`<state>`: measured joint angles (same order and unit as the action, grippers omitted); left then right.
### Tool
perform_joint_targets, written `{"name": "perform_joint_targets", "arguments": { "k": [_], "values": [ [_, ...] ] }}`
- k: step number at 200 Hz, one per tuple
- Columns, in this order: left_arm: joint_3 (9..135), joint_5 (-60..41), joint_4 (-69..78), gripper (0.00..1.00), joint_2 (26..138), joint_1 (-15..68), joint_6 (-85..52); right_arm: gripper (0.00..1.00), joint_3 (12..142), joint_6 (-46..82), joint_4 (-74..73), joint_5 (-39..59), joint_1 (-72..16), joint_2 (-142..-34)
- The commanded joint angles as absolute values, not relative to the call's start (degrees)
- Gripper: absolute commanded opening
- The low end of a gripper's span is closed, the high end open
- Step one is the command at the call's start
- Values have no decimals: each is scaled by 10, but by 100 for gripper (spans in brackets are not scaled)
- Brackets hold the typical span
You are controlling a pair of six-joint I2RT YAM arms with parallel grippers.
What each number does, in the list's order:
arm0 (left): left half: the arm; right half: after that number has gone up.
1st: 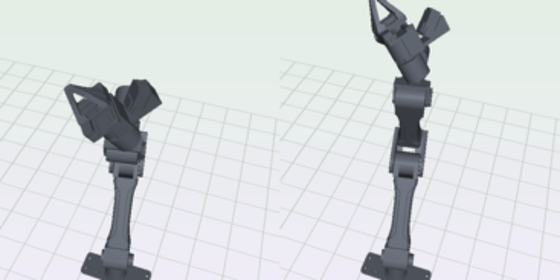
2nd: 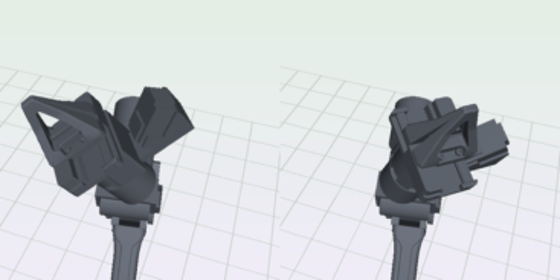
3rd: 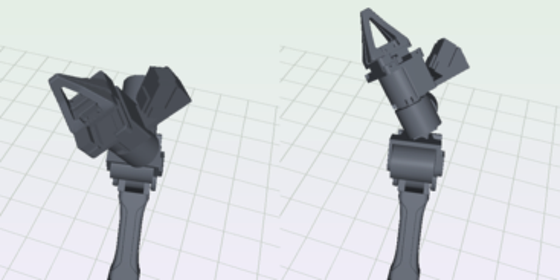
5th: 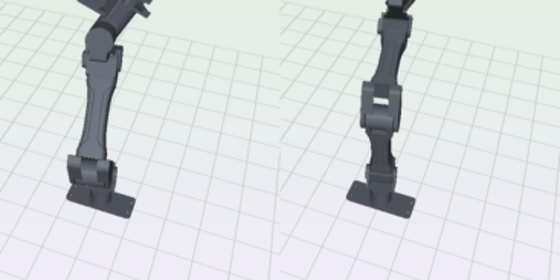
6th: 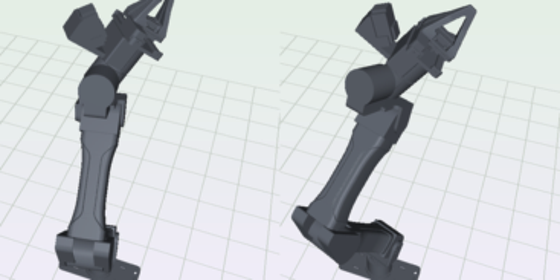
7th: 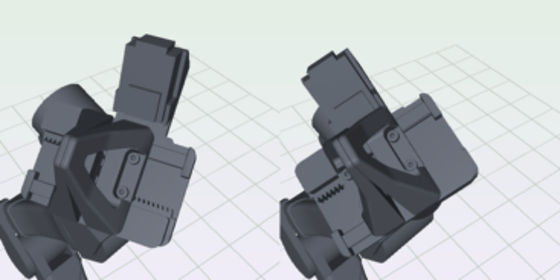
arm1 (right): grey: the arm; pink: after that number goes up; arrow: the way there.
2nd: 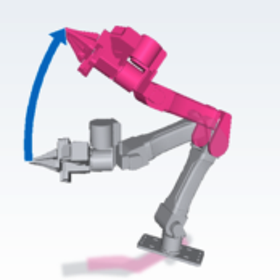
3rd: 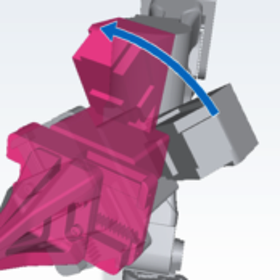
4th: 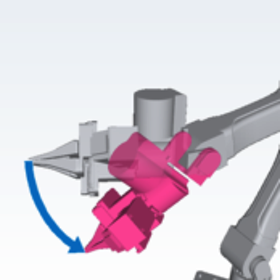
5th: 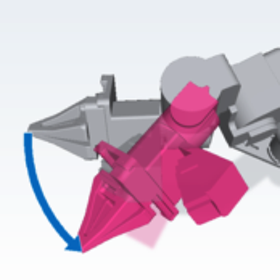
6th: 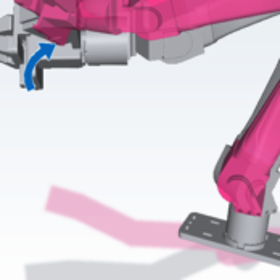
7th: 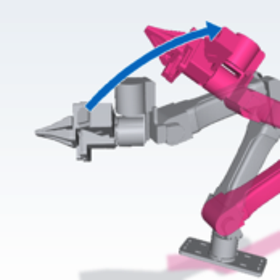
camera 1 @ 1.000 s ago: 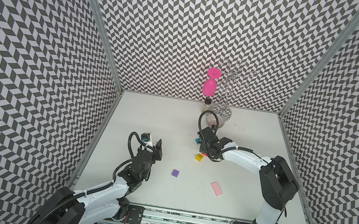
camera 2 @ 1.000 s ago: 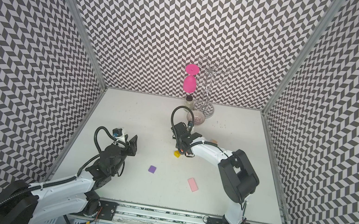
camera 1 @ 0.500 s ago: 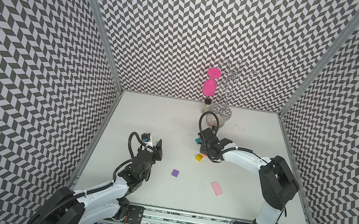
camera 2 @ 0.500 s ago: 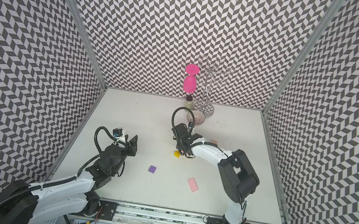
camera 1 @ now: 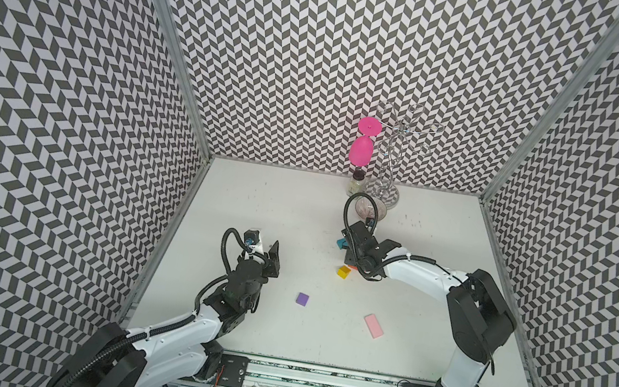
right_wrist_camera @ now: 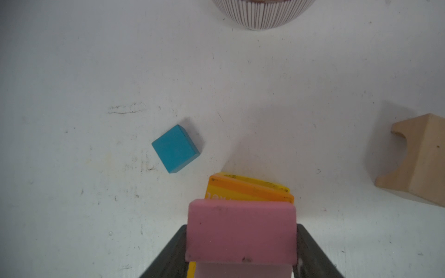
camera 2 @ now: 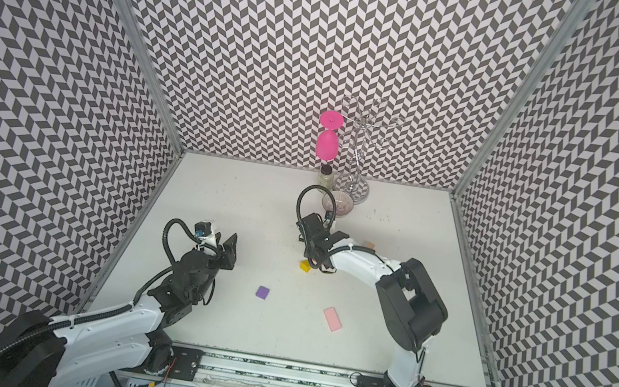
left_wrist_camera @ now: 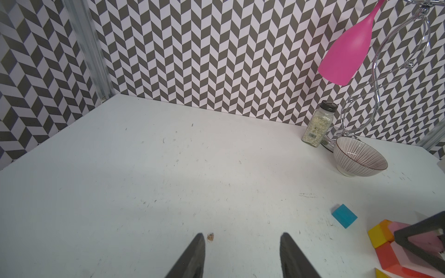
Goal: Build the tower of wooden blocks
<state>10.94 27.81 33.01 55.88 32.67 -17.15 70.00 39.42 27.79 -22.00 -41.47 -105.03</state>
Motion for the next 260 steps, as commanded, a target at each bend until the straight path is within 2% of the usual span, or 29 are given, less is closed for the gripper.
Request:
{"name": "perform_joint_targets", "arguments": {
  "k": [1,38,81,161,193,229,260],
  "values": [
    [105,288,350,51,562,331,-167,35,689,405,277,-214,-413,-1029],
    [105,289,350,51,562,331,-166,48,686,408,281,-216,-413,-1016],
    [107,290,350,51,564,332,-166,58,679,403,273,-213,-413,-1002],
    [107,291,350,51,566,333,-166,70,678,395,259,-208,-412,-997],
    [107,291,350,51,565,333,-165,71,680,397,259,-209,-410,-1001],
    [108,283,351,51,566,334,-163,70,656,395,260,-225,-410,-958],
    [120,182,348,52,570,335,-165,61,568,390,218,-236,-410,-883]
  ]
}}
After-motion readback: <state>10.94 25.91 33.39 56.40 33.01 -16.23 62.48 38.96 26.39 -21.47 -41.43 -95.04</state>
